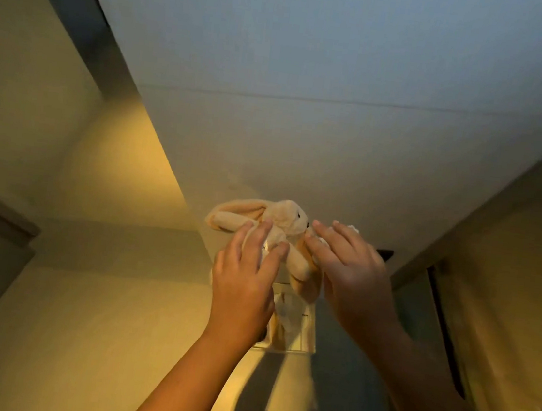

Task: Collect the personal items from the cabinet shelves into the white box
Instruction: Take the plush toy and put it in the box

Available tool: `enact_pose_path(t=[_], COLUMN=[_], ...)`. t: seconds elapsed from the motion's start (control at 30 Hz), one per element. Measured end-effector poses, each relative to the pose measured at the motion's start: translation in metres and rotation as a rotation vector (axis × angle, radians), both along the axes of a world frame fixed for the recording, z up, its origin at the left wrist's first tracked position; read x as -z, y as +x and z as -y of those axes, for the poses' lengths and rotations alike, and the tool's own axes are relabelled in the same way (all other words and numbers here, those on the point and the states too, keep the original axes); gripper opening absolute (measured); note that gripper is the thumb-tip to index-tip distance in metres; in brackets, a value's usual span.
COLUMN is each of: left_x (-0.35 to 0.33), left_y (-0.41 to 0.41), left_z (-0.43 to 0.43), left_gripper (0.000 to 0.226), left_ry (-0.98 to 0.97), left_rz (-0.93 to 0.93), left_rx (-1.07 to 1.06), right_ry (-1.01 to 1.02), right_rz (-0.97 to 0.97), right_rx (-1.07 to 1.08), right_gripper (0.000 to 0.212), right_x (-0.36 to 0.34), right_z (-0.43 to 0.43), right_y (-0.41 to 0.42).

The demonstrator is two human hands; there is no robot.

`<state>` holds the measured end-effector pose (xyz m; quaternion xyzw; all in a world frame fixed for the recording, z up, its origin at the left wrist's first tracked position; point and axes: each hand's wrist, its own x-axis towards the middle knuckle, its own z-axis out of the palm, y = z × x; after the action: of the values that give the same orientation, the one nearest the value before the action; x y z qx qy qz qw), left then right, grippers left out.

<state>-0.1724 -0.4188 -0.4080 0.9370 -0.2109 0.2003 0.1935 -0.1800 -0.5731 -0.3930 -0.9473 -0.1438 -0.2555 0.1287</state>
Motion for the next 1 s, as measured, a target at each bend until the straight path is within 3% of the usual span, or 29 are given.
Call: enact_pose_path(t=[0.23,0.37,0.53,0.67,0.8,1.0], left_x=[0.183,0.289,0.396,0.455,0.501,0.538], left_y=[0.02,0.037,0.056,0.073,0.083,0.08], left_z=[0.003,0.001,-0.008,-0.005,0.002,0.014], left_gripper=[0.039,0.042,0.056,0.057,0.056,0.054], left_ry=[0.043,0.114,0.161,0.006,-0.074,-0.017], left_rz=[0.006,-0.001,-0.051,-0.11,-0.12,-0.077], left_rx=[0.056,0.06,0.067,0.009,-0.074,-0.024], right_ry=[-0.012,-0.085,-0.206,-0.329,-0.303,-0.215], right_rz=[-0.058,-0.098,-0.008,0.042,0.087,0.031], right_rx=[0.011,0.058,-0.03,-0.12,-0.127,-0.062], right_gripper=[0.032,0.033,0.035,0.024,0.016,0.02], right_x=[0.173,0.274,0.383,0.449,0.5,0.554], right_z=[0.007,0.007,0.012,0.021,0.024,0.016], right_y=[0.016,0.027,0.046,0.073,0.098,0.109])
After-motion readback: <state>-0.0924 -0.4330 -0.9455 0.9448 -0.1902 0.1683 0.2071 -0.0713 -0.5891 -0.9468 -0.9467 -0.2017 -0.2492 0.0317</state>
